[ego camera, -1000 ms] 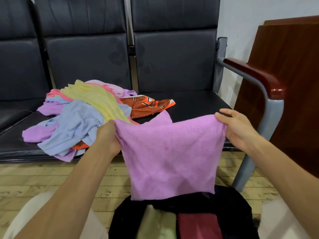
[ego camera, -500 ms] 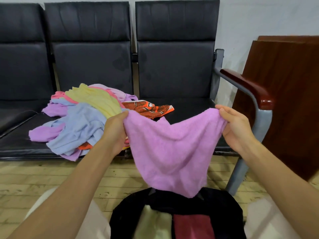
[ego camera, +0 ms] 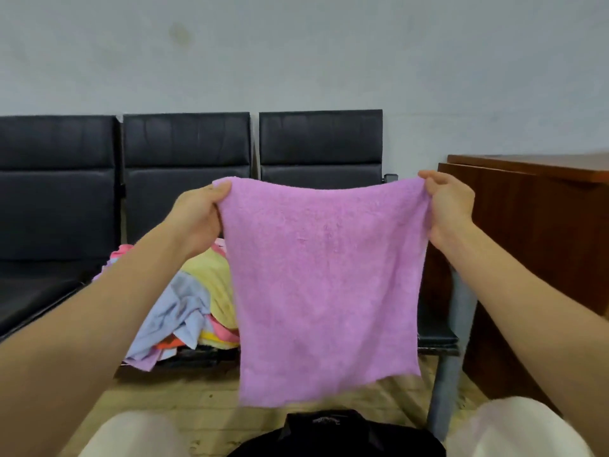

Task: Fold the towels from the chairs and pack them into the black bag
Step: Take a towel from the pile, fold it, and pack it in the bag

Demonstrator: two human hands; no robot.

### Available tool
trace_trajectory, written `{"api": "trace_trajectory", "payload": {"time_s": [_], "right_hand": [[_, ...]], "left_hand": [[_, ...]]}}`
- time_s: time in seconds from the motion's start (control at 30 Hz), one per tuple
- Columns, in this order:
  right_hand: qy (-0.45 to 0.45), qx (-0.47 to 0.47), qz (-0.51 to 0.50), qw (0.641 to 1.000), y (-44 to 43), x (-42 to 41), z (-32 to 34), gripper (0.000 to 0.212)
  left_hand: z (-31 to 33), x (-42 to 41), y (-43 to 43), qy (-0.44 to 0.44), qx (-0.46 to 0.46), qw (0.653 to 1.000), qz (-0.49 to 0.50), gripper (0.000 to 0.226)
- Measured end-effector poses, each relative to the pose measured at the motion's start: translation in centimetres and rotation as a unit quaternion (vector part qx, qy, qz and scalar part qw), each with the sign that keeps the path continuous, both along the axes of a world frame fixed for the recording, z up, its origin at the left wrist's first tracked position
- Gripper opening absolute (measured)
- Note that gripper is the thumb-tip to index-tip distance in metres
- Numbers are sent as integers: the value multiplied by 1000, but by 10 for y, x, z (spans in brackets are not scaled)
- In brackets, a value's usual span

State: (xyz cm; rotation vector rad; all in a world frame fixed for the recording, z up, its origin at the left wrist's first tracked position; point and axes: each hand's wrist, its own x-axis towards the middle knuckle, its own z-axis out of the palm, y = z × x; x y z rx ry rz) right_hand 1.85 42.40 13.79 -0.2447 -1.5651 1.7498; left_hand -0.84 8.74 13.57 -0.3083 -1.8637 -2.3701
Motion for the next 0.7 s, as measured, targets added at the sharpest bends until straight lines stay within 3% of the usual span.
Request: {"api": "trace_trajectory", "payload": {"time_s": [0.2, 0.3, 0.37, 0.53, 0.7], "right_hand": [[-16, 157, -45, 986, 2, 8, 13, 19], [-33, 189, -55, 980, 1, 13, 17, 18], [-49, 190, -52, 979, 1, 14, 17, 18], [-87, 116, 0, 989, 5, 12, 17, 18], [-82, 77, 62, 992, 12, 16, 20, 7]], "left_hand": [[14, 2, -13, 38, -178, 977, 113, 15], [15, 5, -14, 57, -240, 956, 159, 23], [16, 6, -13, 45, -221, 959, 172, 23], [21, 2, -10, -40, -58, 985, 155, 21], [23, 3, -8, -36, -33, 988, 144, 10]]}}
